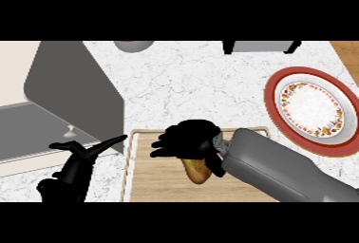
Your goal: Pick the pear from the tray and place it in the plate
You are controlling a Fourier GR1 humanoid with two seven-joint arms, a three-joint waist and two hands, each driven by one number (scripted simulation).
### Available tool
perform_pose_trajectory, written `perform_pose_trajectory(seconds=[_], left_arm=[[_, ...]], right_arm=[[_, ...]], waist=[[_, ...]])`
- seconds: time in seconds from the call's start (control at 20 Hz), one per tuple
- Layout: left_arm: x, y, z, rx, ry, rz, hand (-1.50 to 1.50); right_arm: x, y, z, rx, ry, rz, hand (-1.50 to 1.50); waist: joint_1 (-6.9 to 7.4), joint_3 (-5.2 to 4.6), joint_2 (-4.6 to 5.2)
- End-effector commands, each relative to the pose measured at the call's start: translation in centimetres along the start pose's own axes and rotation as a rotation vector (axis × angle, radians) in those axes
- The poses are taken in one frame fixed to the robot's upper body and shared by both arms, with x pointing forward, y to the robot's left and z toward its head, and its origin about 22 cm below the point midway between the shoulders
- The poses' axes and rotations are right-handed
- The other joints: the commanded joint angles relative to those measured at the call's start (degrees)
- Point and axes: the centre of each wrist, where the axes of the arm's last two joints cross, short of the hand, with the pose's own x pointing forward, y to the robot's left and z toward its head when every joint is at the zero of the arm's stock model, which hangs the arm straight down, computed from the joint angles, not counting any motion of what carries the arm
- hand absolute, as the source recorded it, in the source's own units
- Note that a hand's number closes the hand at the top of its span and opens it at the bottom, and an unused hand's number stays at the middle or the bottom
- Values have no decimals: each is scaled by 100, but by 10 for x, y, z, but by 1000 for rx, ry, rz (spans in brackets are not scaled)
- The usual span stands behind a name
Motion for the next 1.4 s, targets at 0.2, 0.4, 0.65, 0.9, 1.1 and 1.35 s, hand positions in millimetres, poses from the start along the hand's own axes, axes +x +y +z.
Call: perform_pose_trajectory(seconds=[0.2,0.4,0.65,0.9,1.1,1.35], left_arm=[[-24,31,-29,111,179,-4,0],[-21,34,-34,119,177,-7,0],[-21,15,-21,116,181,-18,0],[-24,22,-31,128,179,-31,0],[-23,29,-28,147,180,-26,0],[-25,25,1,176,169,-16,0]], right_arm=[[1,18,-14,2,22,6,-150],[0,11,-18,24,18,-2,-150],[-13,34,-17,-11,-31,70,150],[-10,23,-20,-69,-54,94,150],[-21,12,-10,-185,-18,112,150],[-93,51,54,-454,604,-286,150]], waist=[[-56,-105,133],[-50,-106,139],[40,-93,154],[-34,-100,136],[-35,-99,133],[-530,-81,120]])
